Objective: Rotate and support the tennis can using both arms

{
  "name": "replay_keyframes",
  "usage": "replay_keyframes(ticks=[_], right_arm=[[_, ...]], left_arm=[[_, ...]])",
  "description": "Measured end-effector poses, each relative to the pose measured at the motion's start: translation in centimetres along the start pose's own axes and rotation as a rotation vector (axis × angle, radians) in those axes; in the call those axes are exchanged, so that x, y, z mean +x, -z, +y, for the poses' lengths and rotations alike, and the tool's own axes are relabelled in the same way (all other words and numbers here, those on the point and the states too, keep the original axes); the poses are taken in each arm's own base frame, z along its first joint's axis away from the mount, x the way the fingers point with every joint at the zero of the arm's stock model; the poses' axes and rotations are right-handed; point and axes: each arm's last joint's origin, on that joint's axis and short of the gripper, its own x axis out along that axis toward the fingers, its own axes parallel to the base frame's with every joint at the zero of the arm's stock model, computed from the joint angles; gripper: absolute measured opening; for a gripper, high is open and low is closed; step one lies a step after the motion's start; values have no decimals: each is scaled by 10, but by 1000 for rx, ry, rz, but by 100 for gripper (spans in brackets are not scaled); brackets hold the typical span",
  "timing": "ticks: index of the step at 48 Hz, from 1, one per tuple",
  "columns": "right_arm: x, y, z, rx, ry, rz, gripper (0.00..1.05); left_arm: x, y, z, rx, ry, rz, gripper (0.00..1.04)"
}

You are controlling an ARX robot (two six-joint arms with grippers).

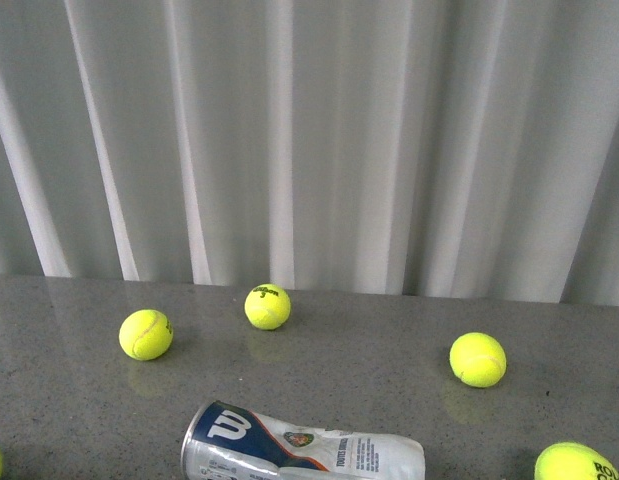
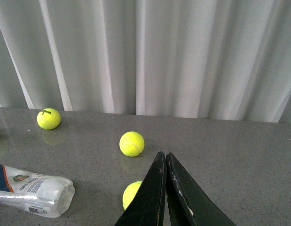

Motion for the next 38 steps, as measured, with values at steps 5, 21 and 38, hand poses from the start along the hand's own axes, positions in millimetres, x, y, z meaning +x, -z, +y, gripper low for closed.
replay_keyframes(ticks=[5,21,38], right_arm=[[0,3,0,0,0,-1,3],[0,14,0,0,0,-8,3],[0,18,0,0,0,-5,3]], left_arm=[[0,0,0,0,0,0,98],[0,0,0,0,0,0,98],[0,0,0,0,0,0,98]])
